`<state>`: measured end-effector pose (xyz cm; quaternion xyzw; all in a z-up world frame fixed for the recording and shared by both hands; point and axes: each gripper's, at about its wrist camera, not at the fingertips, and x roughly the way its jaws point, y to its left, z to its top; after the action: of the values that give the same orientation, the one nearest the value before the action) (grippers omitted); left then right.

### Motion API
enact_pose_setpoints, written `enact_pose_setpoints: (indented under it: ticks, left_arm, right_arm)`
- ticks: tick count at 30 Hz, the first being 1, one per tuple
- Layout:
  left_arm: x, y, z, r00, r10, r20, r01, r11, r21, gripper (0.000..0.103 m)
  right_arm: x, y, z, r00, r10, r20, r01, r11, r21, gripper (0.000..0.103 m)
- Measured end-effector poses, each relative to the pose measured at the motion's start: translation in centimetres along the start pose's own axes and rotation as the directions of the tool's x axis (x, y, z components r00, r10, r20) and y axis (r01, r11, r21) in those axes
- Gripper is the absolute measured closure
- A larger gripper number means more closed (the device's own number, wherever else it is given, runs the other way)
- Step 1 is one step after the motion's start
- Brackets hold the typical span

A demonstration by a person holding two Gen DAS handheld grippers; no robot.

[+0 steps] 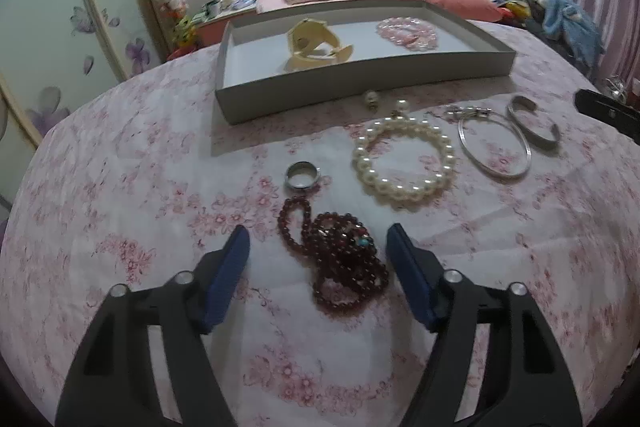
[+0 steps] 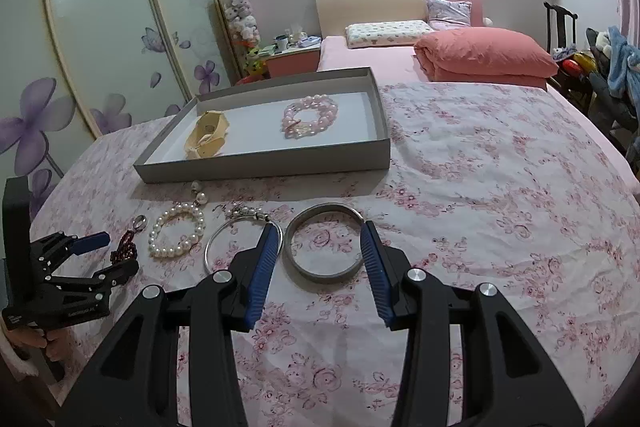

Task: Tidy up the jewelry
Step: 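Grasp the dark red bead bracelet with the left tool, then grasp the thick silver bangle with the right tool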

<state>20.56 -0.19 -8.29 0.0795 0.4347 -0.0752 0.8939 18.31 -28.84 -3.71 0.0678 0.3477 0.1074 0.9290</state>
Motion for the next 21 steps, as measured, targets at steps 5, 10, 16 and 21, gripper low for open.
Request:
enact_pose_setpoints:
  ticks: [5, 10, 16, 21]
  left_arm:
    - [-0.2, -0.1, 0.2, 1.000, -0.018, 0.010, 0.018, 1.000, -0.006, 0.083]
    - [-0.5, 1.6, -0.2, 1.000, 0.001, 0.002, -0.001, 0.999, -0.049, 0.090]
    - [-1.2, 4.5, -1.3, 0.999, 0.050, -0.004, -0.050, 0.993, -0.104, 0.090]
    - [-1.2, 4.6, -1.6, 0.998, 0.060, 0.005, -0.059, 0.994, -0.095, 0.089]
  right_arm:
    - [0.5, -0.3, -0.1, 1.000, -0.013, -0.017, 0.013, 1.000, 0.007, 0.059]
    - [1.2, -0.6, -0.5, 0.997, -0.047, -0.059, 0.046, 0.999, -0.013, 0.056]
    - [2.2, 0.1, -0.8, 0.991, -0.070, -0.115, 0.061, 0.995, -0.079, 0.040]
    - [4.2, 1.5, -1.3, 0.975, -0.106, -0.196, 0.076, 0.985, -0.156, 0.036]
